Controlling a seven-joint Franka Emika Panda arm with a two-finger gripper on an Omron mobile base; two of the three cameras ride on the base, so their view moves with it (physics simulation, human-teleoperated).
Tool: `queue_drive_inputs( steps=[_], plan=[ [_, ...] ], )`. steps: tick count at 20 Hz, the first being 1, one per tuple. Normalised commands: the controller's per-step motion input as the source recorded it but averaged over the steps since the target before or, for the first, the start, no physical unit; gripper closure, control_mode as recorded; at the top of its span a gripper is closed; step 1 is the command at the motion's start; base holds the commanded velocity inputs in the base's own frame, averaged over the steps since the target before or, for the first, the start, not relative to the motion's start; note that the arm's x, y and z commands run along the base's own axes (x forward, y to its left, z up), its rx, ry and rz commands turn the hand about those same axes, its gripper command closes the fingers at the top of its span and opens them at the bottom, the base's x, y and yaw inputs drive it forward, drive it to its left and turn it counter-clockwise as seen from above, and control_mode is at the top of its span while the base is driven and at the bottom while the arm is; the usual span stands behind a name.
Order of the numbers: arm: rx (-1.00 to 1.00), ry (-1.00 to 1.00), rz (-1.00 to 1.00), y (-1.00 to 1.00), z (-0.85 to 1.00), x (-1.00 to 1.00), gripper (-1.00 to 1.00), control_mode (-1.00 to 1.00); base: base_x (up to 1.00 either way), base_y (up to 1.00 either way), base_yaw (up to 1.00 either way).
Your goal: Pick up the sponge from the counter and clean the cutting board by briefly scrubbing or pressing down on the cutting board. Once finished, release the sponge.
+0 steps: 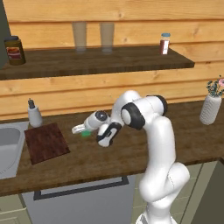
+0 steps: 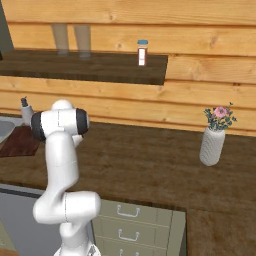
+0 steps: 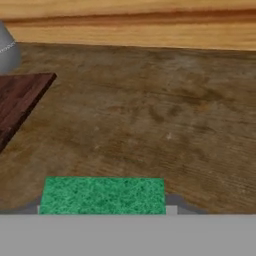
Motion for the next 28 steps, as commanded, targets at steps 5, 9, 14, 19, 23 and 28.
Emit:
queue_drive_inputs(
  steps=[5, 9, 14, 19, 23, 28],
  plan=[
    [-0.09, 0.02, 0.13, -0.23, 0.21, 0.03, -1.00, -1.00, 0.00, 0.00, 0.00],
    [0.00, 0.09, 0.03, -0.23, 0.54, 0.01, -1.00, -1.00, 0.00, 0.00, 0.00],
    [0.00, 0.07, 0.06, -0.36, 0.81, 0.00, -1.00, -1.00, 0.00, 0.00, 0.00],
    [-0.05, 0.01, 0.14, -0.59, 0.99, -0.07, -1.00, -1.00, 0.00, 0.00, 0.00],
    [-0.14, 0.00, 0.25, -0.91, 0.69, -0.67, -1.00, -1.00, 0.00, 0.00, 0.00],
    [-0.10, 0.02, 0.21, -1.00, 0.64, -0.86, -1.00, -1.00, 0.00, 0.00, 0.00]
  ],
)
